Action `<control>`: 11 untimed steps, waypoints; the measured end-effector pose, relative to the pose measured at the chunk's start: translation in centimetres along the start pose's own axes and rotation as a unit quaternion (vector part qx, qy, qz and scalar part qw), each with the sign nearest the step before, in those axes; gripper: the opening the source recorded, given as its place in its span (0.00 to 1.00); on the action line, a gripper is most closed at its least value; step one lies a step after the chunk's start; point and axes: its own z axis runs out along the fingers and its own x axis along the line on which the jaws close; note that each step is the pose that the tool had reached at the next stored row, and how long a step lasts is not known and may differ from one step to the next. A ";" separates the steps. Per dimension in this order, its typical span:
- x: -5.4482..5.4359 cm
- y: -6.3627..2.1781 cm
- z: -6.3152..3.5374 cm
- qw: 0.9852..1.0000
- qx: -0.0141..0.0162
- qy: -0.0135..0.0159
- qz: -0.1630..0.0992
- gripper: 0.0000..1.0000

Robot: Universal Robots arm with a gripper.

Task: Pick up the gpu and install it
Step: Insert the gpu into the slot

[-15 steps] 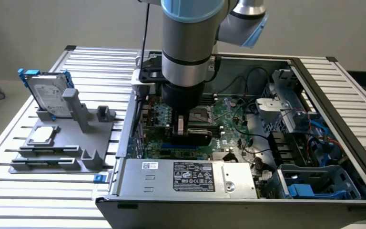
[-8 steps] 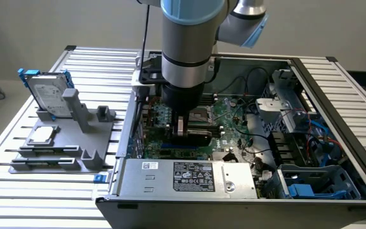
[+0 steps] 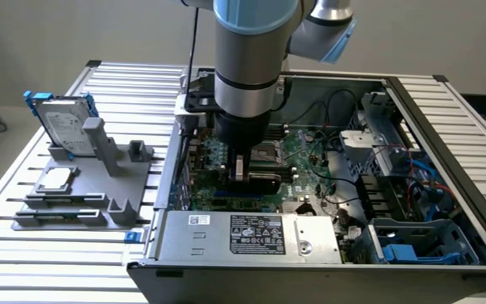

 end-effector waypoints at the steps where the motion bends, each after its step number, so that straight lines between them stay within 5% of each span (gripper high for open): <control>1: 0.0 0.01 0.02 1.000 0.000 0.000 0.000 0.27; 11: -0.1 0.08 -0.01 1.000 -0.001 0.001 -0.001 0.27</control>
